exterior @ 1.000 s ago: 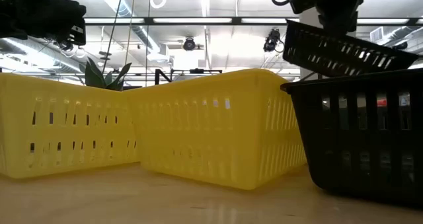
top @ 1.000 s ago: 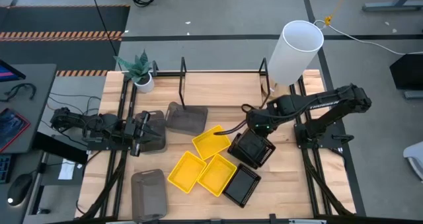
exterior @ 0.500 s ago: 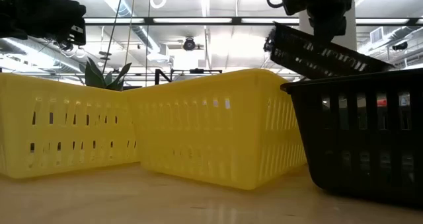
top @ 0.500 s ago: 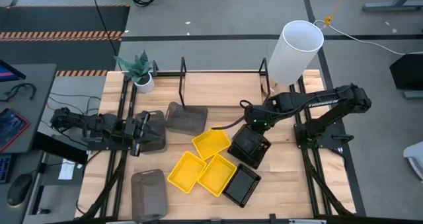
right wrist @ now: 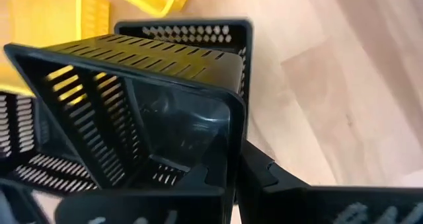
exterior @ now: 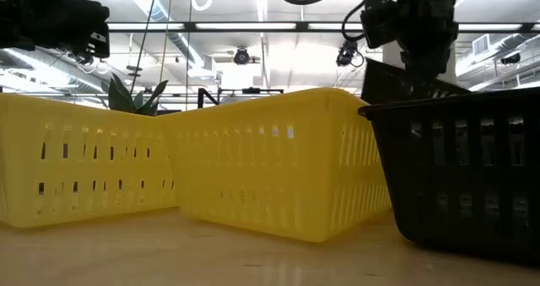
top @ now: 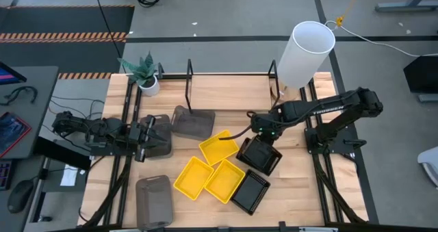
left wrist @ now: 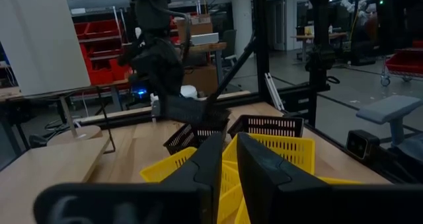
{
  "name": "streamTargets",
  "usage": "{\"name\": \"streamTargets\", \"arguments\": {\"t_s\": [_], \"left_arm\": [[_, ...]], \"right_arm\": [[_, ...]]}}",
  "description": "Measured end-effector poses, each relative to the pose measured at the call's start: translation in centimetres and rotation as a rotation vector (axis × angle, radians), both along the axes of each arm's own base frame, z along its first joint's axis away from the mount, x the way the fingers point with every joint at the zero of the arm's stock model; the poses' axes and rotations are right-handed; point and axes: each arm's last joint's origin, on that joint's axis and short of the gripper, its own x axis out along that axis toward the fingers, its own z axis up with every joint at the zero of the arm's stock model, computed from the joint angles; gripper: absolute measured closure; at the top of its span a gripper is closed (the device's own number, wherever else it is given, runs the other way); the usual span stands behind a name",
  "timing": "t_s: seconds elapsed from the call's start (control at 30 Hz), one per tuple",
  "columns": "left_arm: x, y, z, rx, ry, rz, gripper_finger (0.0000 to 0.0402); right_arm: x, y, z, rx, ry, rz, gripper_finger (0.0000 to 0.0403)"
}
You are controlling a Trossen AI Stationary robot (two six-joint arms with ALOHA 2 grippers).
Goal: Stack baskets on shelf by color
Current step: Stack the bottom right black bin on the top black bin
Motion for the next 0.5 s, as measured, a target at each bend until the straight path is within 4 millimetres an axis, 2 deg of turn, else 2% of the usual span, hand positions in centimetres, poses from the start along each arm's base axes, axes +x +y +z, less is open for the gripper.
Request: {"name": "streamTargets", "arguments": {"t_s": [0.17,0.5], "left_arm": [[0.0,0.0,0.0,-0.001,-0.002,0.000,0.0342],[0.0,0.0,0.0,-0.001,-0.002,0.000,0.0348]], "right_arm": [[-0.1,0.0,0.0,0.016,0.009,0.009,0.0390],[-1.3,0.0,-0.2,0.017,0.142,-0.023,0.0389]]}}
